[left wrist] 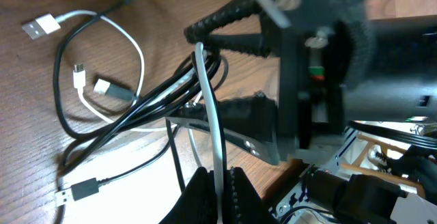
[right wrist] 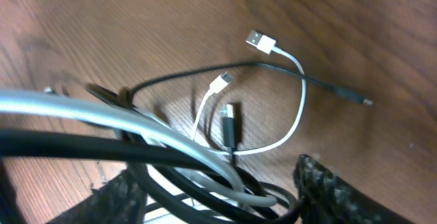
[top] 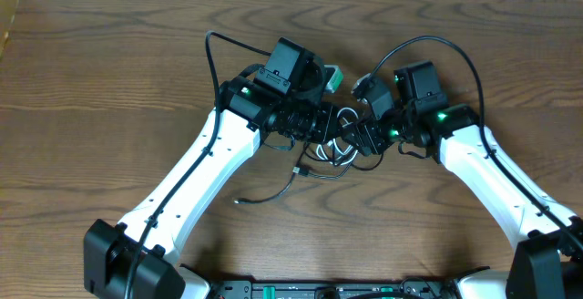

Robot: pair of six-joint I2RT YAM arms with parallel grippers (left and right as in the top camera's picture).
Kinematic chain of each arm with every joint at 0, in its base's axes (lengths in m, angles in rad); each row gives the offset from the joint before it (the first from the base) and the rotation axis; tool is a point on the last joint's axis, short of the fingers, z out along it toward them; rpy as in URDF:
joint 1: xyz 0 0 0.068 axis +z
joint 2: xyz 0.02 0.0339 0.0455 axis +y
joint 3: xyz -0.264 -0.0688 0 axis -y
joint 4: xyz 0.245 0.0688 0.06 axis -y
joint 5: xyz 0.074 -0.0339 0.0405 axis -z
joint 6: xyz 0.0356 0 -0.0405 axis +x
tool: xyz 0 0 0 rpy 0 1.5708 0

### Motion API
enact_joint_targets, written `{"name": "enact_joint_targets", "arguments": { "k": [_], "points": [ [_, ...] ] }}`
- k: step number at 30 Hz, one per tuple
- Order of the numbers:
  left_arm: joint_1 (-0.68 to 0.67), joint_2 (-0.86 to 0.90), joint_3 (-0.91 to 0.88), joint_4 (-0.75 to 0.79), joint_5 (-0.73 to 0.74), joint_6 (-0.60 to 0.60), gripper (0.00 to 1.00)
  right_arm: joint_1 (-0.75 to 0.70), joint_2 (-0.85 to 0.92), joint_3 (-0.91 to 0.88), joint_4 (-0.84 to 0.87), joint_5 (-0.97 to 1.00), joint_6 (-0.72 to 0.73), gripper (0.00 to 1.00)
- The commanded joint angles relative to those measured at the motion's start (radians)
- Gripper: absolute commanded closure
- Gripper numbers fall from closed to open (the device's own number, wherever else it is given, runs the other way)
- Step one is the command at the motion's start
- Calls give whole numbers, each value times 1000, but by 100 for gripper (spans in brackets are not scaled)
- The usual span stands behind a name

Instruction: Untangle cables

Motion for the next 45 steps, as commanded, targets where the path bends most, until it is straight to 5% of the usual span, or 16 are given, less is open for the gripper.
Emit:
{"name": "enact_joint_targets", "arguments": {
  "k": [1, 4, 10, 17, 21, 34, 38, 45],
  "points": [
    [-1, -12, 16, -3, -10, 17, 92, 6, 3, -6, -3, 2, -11, 48],
    [-1, -12, 16, -2, -11, 17, 92, -5, 3, -6, -6, 2, -10, 70],
    [-1, -12, 16, -13, -78, 25, 92, -28, 3, -6, -29, 2, -6, 98],
    [-1, -12, 1, -67, -377, 24, 92, -64, 2, -6, -40, -18, 112, 99],
    [-1, -12, -40, -67, -499, 24, 92, -113, -15, -6, -61, -186, 123, 99],
    [0, -11, -122, 5, -541, 23, 92, -208, -43, -6, -159, -660, 55, 99],
    [0, -11, -122, -2, -541, 24, 92, -235, -44, -5, -123, -621, 95, 99],
    [0, -11, -123, -111, -542, 24, 93, -340, -44, -5, -37, -262, 361, 99]
  ]
}}
